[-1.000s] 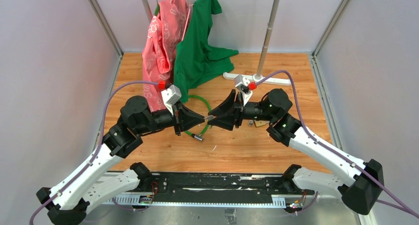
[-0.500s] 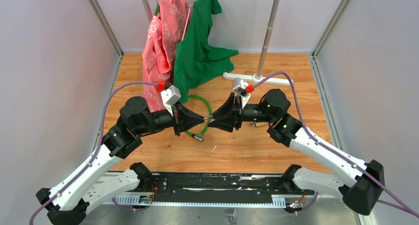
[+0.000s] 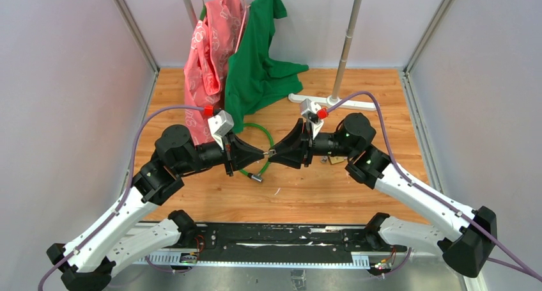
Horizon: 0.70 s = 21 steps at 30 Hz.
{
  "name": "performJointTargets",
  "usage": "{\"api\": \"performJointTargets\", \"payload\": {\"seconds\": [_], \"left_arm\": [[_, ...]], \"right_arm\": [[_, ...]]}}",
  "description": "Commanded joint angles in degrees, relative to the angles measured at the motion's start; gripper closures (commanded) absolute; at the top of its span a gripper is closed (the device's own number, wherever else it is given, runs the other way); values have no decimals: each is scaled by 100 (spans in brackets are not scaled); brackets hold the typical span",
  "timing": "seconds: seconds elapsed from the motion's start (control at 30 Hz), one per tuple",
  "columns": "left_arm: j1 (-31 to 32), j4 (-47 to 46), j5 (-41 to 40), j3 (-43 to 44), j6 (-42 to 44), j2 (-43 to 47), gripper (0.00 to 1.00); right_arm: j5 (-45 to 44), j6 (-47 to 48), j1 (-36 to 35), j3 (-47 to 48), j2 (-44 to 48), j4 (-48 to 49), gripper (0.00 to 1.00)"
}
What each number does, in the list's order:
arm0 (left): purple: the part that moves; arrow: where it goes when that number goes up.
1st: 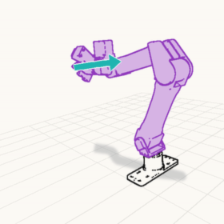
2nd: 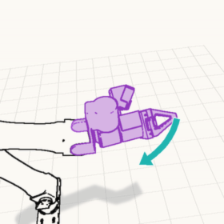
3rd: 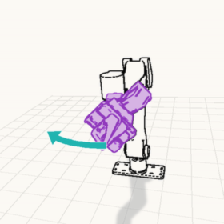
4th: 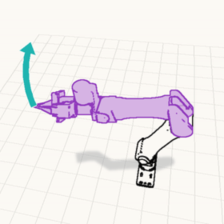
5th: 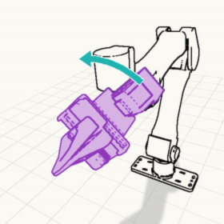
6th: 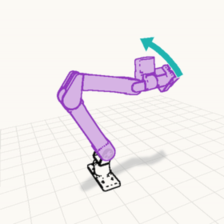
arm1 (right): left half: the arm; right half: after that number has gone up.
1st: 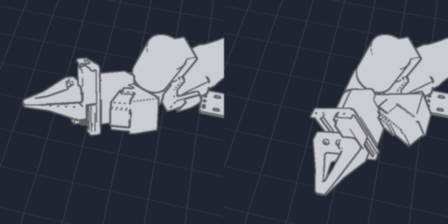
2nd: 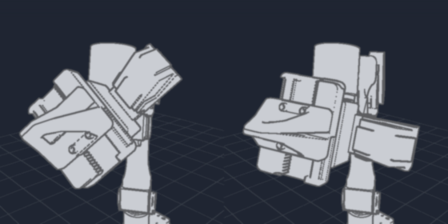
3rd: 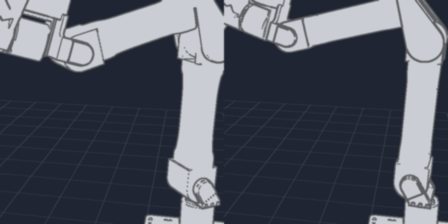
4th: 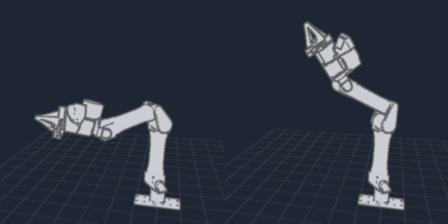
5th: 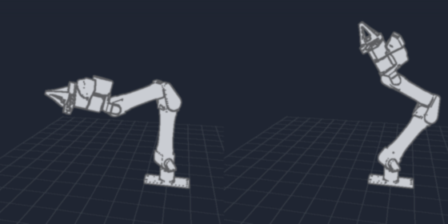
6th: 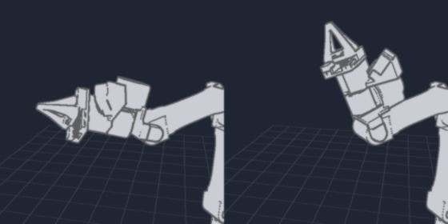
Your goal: Unlock with the key
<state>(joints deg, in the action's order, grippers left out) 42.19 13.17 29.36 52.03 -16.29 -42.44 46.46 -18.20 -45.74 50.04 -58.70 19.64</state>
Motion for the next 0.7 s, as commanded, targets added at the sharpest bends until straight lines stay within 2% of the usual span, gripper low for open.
{"api": "performJointTargets", "payload": {"seconds": [0.0,0.03,0.07,0.13,0.43,0.67], "left_arm": [[26,-21,5,-66,39,36,100],[26,-12,2,-62,47,36,100],[26,10,-37,-61,57,50,100],[26,20,-64,-67,66,56,100],[26,49,-73,-61,98,64,100],[26,50,-38,-78,101,49,100]], "right_arm": [[54,40,-84,269,-34,132,64],[70,38,-85,274,-48,136,64],[144,18,-85,285,-84,145,70],[189,19,-82,298,-97,123,73],[294,328,-85,309,-24,-337,71],[438,398,-85,355,-61,-386,90]]}}
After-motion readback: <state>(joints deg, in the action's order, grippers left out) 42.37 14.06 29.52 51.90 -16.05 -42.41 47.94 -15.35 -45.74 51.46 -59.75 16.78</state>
